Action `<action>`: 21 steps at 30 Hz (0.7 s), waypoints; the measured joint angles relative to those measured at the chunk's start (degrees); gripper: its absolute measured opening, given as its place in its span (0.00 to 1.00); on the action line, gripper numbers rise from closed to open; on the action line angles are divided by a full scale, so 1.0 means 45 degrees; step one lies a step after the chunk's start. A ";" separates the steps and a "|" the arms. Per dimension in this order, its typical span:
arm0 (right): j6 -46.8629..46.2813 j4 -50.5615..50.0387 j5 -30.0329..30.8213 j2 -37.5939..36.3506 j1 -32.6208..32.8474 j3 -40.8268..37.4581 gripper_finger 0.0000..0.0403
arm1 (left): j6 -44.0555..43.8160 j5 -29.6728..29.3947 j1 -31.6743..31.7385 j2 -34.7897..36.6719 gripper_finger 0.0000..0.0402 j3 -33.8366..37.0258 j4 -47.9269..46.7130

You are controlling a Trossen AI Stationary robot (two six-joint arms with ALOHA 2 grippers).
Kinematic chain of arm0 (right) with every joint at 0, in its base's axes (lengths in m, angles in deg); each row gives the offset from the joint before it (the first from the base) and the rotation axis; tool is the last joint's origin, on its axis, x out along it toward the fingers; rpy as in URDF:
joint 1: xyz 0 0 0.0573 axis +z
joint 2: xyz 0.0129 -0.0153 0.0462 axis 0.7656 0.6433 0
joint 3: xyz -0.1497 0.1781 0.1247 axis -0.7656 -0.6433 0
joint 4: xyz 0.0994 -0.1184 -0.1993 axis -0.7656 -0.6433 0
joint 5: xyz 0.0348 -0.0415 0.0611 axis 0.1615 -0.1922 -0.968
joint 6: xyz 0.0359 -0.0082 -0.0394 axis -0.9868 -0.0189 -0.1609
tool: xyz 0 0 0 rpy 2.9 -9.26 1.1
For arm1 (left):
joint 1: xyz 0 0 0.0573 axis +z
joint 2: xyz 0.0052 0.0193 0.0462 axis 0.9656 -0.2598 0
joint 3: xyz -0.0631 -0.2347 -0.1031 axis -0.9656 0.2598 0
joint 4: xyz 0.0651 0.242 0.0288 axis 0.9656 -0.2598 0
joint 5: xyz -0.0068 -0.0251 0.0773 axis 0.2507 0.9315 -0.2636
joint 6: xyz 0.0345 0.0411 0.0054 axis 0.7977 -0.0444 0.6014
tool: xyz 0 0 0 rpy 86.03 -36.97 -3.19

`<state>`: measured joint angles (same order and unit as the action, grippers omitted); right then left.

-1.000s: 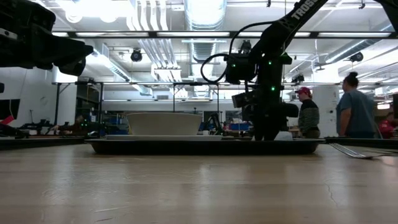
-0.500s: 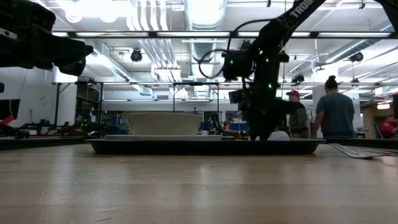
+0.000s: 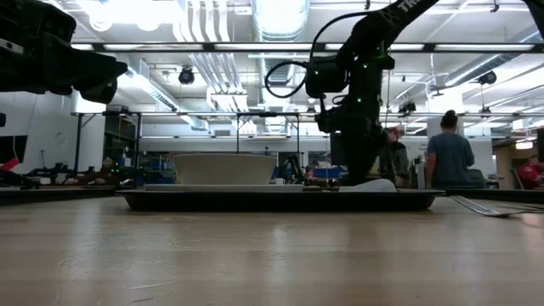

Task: Set up tray
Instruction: Put the gray napkin on the black serving tray to the right of the white plate

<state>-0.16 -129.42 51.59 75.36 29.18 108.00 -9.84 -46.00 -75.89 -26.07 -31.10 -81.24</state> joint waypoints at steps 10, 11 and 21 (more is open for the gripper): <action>-0.1438 -0.0026 0.0015 0.0130 -0.0198 -0.0456 0.59 | 0.0000 -0.0005 0.0005 -0.0005 0.21 0.0000 0.0000; -0.1467 -0.0037 0.0015 0.0216 -0.0235 -0.0489 0.59 | 0.0000 -0.0004 0.0004 -0.0005 0.21 0.0000 0.0000; -0.1122 -0.0041 -0.0039 0.0933 -0.0733 -0.0528 0.61 | 0.0000 0.0000 0.0000 -0.0107 0.21 0.0000 0.0024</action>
<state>-5.21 -129.61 51.42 79.55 25.89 105.62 -9.84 -46.00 -75.89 -26.55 -31.10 -81.13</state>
